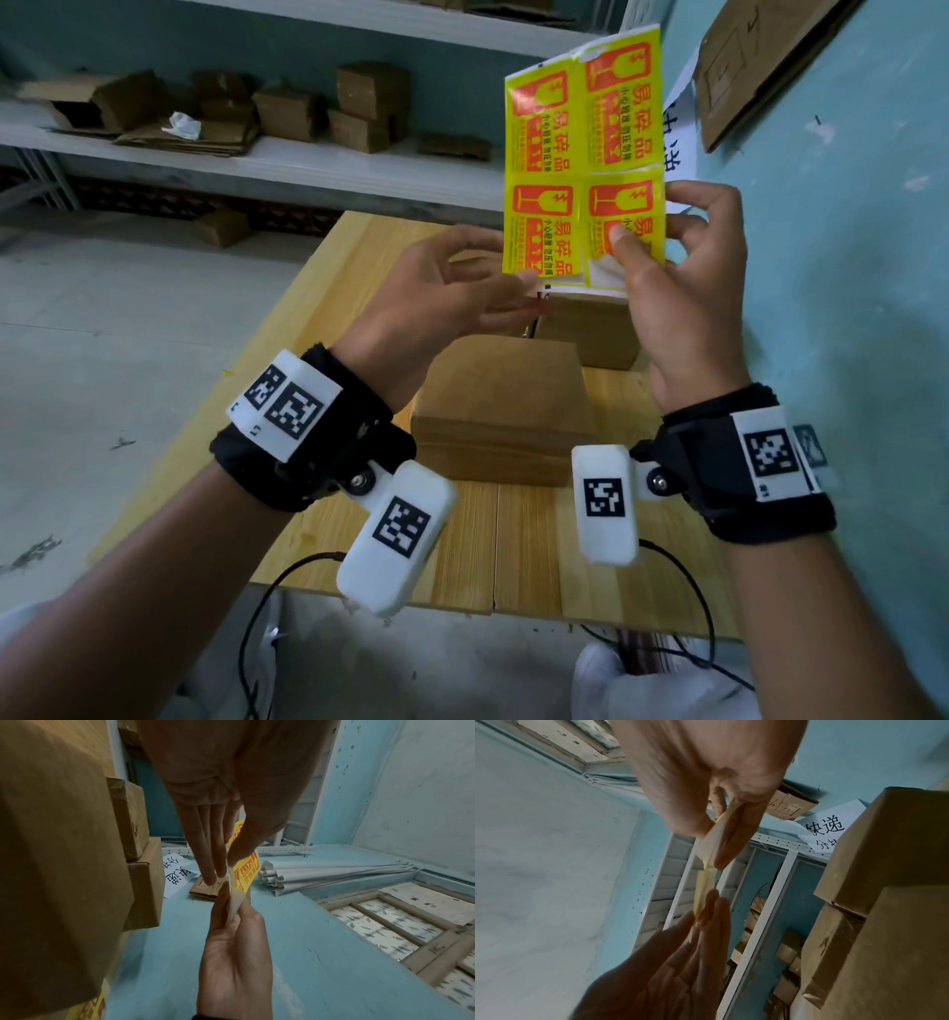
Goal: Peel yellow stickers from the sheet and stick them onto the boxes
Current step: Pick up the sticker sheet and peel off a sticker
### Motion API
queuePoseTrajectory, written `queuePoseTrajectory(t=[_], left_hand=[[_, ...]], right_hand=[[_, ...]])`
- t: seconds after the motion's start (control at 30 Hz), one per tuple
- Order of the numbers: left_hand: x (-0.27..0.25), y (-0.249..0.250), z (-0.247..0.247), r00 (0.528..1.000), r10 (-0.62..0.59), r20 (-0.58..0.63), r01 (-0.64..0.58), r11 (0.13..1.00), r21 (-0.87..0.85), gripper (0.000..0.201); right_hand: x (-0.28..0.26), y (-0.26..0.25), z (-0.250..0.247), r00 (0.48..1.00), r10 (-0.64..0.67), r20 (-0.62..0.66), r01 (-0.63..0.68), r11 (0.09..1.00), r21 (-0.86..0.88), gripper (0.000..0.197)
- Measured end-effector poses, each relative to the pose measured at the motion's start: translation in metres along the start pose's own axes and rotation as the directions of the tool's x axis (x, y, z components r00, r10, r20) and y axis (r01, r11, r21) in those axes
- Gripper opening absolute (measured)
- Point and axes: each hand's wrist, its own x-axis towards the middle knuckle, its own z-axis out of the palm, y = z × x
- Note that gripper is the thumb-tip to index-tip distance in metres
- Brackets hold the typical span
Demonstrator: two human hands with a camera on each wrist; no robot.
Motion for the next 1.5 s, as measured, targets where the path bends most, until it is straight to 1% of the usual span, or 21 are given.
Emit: queuePoseTrajectory(t=[0.1,0.2,0.27,0.3,0.33,0.37,0.4,0.43,0.47,0.5,0.53,0.6,0.73,0.9,1.1,1.37,1.5], left_hand=[[0.000,-0.004,0.000,1.000,0.005,0.026,-0.005,1.000,0.006,0.035],[0.000,-0.004,-0.001,1.000,0.021,-0.009,-0.021,1.000,0.000,0.032],[0.001,-0.004,-0.002,0.998,0.046,-0.033,-0.045,0.999,0.015,0.032],[0.001,-0.004,-0.002,0.997,0.064,-0.041,-0.063,0.998,0.024,0.031],[0.001,-0.004,-0.002,0.995,0.085,-0.045,-0.083,0.996,0.035,0.030],[0.001,-0.004,-0.002,0.993,0.106,-0.049,-0.104,0.993,0.051,0.028],[0.001,-0.004,-0.002,0.990,0.128,-0.056,-0.124,0.990,0.070,0.026],[0.001,-0.004,-0.002,0.987,0.148,-0.065,-0.142,0.986,0.089,0.024],[0.001,-0.004,-0.001,0.983,0.169,-0.073,-0.160,0.981,0.108,0.022],[0.002,-0.003,-0.001,0.979,0.188,-0.079,-0.177,0.976,0.127,0.020],[0.002,-0.003,-0.001,0.976,0.204,-0.082,-0.191,0.971,0.142,0.019],[0.002,-0.003,-0.002,0.971,0.223,-0.089,-0.208,0.966,0.151,0.018],[0.001,0.000,-0.004,0.968,0.229,-0.100,-0.212,0.964,0.160,0.019],[0.000,0.003,-0.003,0.964,0.247,-0.101,-0.220,0.950,0.222,0.018],[0.002,0.003,-0.001,0.963,0.237,-0.127,-0.199,0.946,0.254,0.020],[0.001,0.005,0.000,0.964,0.237,-0.117,-0.203,0.947,0.249,0.006],[0.002,0.005,-0.001,0.965,0.233,-0.118,-0.200,0.950,0.240,0.012]], right_hand=[[0.001,0.001,-0.001,0.999,-0.037,0.003,0.037,0.999,-0.003,0.039],[0.000,-0.001,-0.001,0.996,-0.077,0.041,0.078,0.996,-0.032,0.043],[-0.003,-0.004,-0.001,0.986,-0.160,0.046,0.164,0.981,-0.103,0.043],[-0.004,-0.007,0.000,0.970,-0.240,0.034,0.243,0.953,-0.179,0.042],[-0.004,-0.009,0.000,0.937,-0.347,0.034,0.344,0.903,-0.258,0.039],[-0.005,-0.012,-0.001,0.892,-0.448,0.065,0.445,0.839,-0.313,0.033],[-0.006,-0.015,-0.001,0.849,-0.512,0.132,0.524,0.783,-0.335,0.026],[-0.007,-0.018,0.000,0.815,-0.536,0.218,0.579,0.746,-0.329,0.020],[-0.009,-0.021,0.001,0.790,-0.533,0.303,0.611,0.728,-0.311,0.015],[-0.011,-0.023,0.003,0.774,-0.517,0.365,0.622,0.729,-0.288,0.013],[-0.013,-0.024,0.004,0.769,-0.499,0.400,0.617,0.743,-0.260,0.013],[-0.015,-0.025,0.006,0.775,-0.478,0.414,0.590,0.781,-0.203,0.014],[-0.014,-0.025,0.003,0.806,-0.439,0.397,0.530,0.834,-0.154,0.011],[-0.014,-0.025,0.003,0.839,-0.397,0.373,0.466,0.877,-0.114,0.009],[-0.014,-0.023,0.003,0.868,-0.347,0.354,0.406,0.908,-0.106,0.006],[-0.013,-0.022,0.005,0.888,-0.311,0.337,0.354,0.932,-0.072,0.006],[-0.012,-0.022,0.005,0.897,-0.297,0.326,0.337,0.939,-0.071,0.009]])
